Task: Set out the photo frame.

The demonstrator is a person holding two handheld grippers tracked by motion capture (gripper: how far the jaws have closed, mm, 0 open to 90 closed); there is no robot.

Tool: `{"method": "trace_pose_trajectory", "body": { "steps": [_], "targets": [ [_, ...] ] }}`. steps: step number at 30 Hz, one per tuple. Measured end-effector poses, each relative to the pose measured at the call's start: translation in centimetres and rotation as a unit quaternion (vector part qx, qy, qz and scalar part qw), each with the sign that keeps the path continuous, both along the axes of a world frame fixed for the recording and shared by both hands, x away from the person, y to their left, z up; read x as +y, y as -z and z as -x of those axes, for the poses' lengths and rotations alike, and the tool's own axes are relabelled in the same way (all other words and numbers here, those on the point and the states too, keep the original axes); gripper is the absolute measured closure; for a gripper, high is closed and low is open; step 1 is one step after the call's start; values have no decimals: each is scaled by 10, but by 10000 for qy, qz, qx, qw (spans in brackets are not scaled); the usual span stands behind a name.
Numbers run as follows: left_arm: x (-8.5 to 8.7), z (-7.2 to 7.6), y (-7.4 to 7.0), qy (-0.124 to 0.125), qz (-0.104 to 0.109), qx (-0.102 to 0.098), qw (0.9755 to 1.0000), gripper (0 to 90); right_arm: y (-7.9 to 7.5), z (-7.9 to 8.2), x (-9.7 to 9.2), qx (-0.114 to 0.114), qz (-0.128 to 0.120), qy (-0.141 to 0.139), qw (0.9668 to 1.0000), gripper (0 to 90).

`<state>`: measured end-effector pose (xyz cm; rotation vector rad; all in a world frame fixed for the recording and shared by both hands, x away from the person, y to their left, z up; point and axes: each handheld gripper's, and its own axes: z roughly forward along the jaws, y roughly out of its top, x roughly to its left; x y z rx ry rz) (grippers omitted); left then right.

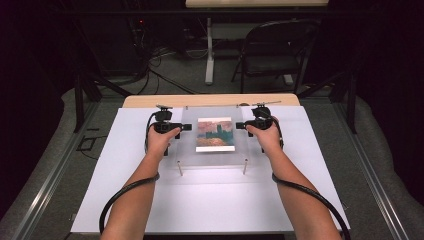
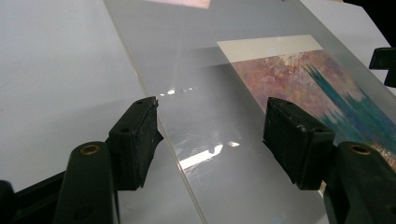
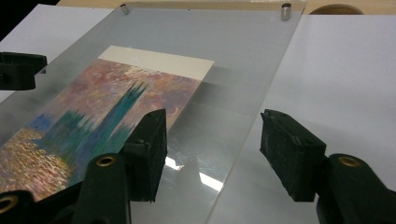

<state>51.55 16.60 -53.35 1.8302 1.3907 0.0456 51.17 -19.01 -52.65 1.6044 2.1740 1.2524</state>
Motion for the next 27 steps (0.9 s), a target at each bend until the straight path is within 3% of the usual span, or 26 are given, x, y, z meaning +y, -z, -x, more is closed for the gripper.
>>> {"method": "trace_pose_trajectory", "body": {
  "steps": [13,23,27],
  "targets": [
    [2,-1,8,-2,111,134,9998,348,10,-2,2,157,-80,-34,9998,398],
    [3,-1,12,-19,386,290,9988,338,12,-4,3,298,-216,-22,9993,387],
    [2,-1,12,-19,368,318,9988,321,13,-4,2,306,-293,-7,9991,386]
  ]
}}
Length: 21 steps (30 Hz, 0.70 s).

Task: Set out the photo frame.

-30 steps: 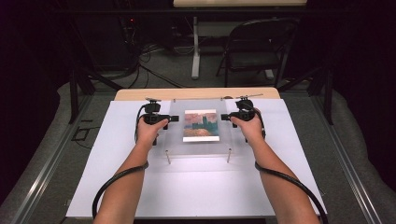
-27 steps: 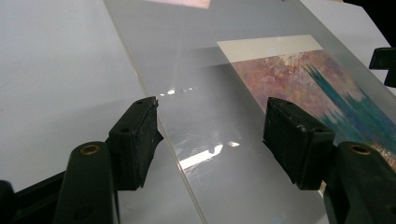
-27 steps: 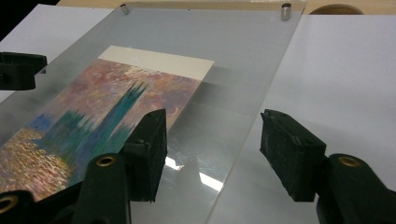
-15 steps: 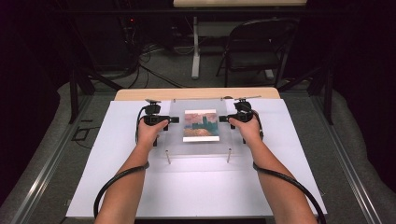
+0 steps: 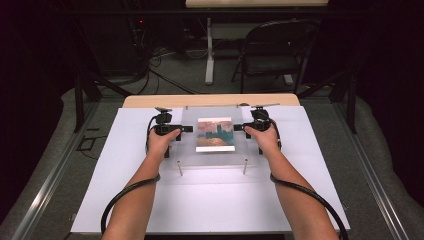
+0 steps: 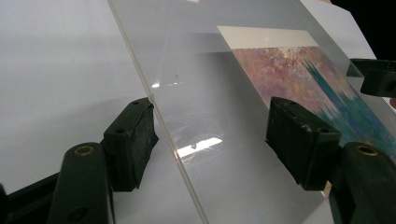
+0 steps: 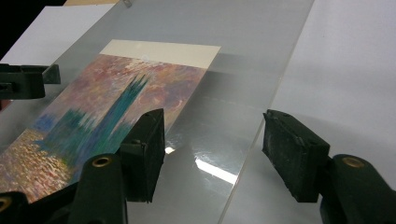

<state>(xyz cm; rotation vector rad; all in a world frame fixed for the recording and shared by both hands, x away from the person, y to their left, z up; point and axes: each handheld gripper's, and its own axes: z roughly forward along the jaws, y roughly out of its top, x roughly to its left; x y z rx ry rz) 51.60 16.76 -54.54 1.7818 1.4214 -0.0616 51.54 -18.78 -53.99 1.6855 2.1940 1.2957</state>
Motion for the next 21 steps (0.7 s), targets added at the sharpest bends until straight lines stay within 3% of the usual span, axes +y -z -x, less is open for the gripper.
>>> {"method": "trace_pose_trajectory", "body": {
  "steps": [15,18,21],
  "targets": [
    [-2,-1,-1,41,1,137,9999,306,2,-1,-4,310,-239,14,9992,380],
    [-2,-1,-1,38,16,157,9999,306,4,-2,-4,359,-408,-3,9985,374],
    [-2,-1,-1,56,42,218,9997,306,4,-2,-2,376,-366,-4,9986,367]
  ]
}}
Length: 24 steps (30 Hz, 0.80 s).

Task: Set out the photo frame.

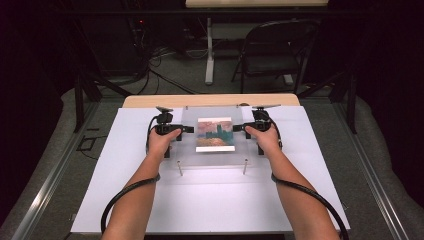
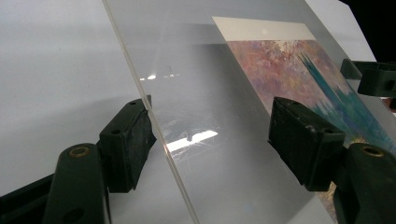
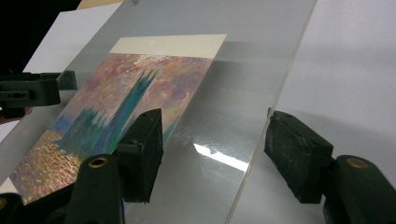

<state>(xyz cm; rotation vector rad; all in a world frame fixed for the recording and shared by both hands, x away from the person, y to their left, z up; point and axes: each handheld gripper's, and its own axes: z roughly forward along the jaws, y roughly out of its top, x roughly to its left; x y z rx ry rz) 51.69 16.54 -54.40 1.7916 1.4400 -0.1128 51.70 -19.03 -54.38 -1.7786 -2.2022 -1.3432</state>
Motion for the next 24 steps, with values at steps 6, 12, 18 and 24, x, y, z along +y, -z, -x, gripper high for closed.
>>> {"method": "trace_pose_trajectory", "body": {
  "steps": [6,12,18,24],
  "targets": [
    [-1,0,-1,3,-29,35,10000,305,-1,0,2,-14,70,4,10000,361],
    [-2,-1,-3,-12,-68,78,9999,306,0,0,3,-23,32,39,10000,351],
    [0,-1,-2,-26,-21,67,10000,318,3,0,4,84,-129,58,9999,336],
    [0,-1,-2,-35,-17,66,10000,322,4,-2,4,108,-172,41,9998,332]
  ]
}}
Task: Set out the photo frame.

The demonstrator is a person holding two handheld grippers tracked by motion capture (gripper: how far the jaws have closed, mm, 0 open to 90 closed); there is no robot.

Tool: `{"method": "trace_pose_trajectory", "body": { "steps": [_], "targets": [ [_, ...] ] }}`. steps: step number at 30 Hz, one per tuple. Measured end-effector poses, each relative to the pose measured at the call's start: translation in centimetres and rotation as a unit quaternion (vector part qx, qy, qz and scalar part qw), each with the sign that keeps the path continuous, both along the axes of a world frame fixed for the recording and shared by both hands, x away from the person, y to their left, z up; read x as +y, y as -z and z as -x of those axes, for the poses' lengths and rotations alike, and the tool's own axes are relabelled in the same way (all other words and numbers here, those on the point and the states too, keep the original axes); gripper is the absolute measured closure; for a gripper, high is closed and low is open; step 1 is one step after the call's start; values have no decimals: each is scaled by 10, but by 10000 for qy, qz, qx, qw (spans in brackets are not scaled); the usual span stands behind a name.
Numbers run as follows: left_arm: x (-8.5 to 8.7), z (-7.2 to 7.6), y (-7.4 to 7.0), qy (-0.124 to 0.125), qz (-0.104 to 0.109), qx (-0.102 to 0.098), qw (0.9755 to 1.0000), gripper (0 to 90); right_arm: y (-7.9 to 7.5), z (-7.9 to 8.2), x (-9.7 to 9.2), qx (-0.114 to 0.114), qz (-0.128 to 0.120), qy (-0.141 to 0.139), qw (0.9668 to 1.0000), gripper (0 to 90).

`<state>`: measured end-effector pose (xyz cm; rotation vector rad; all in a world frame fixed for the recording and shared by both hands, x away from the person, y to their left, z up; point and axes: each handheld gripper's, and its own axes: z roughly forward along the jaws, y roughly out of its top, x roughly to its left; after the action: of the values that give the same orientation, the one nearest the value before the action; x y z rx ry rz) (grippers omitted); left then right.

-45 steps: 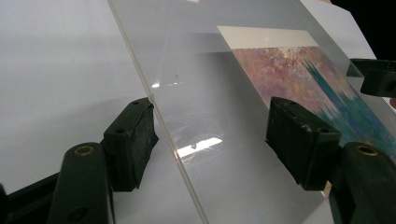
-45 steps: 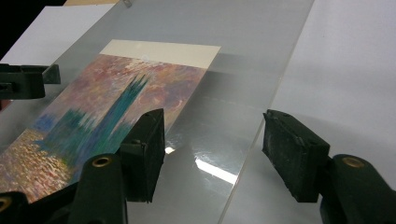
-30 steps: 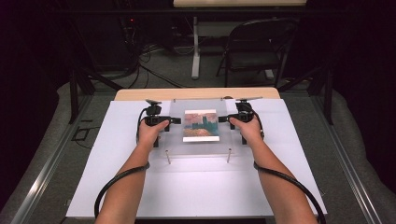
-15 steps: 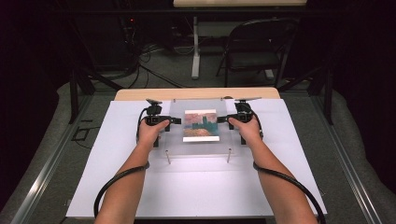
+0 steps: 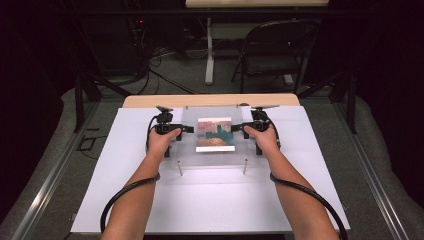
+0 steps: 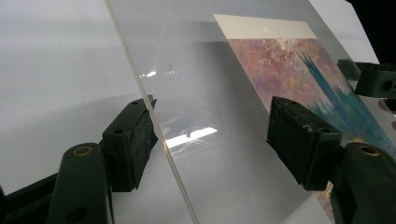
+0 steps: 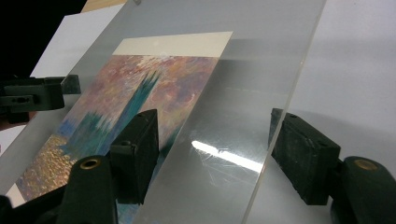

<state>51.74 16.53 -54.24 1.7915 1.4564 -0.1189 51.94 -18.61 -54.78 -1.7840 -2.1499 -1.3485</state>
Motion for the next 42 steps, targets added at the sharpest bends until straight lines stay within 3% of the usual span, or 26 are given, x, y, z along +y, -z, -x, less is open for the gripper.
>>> {"method": "trace_pose_trajectory", "body": {
  "steps": [8,16,27,42],
  "targets": [
    [2,-1,1,-4,50,6,10000,336,2,-2,0,105,-142,5,9998,333],
    [2,-3,-2,43,8,64,10000,345,0,-3,2,124,-66,40,9999,337],
    [6,-2,-4,17,146,7,9999,389,-2,-1,-3,157,-154,29,9998,369],
    [11,7,-23,137,117,-281,9994,431,-20,8,-2,-330,-89,-44,9994,386]
  ]
}}
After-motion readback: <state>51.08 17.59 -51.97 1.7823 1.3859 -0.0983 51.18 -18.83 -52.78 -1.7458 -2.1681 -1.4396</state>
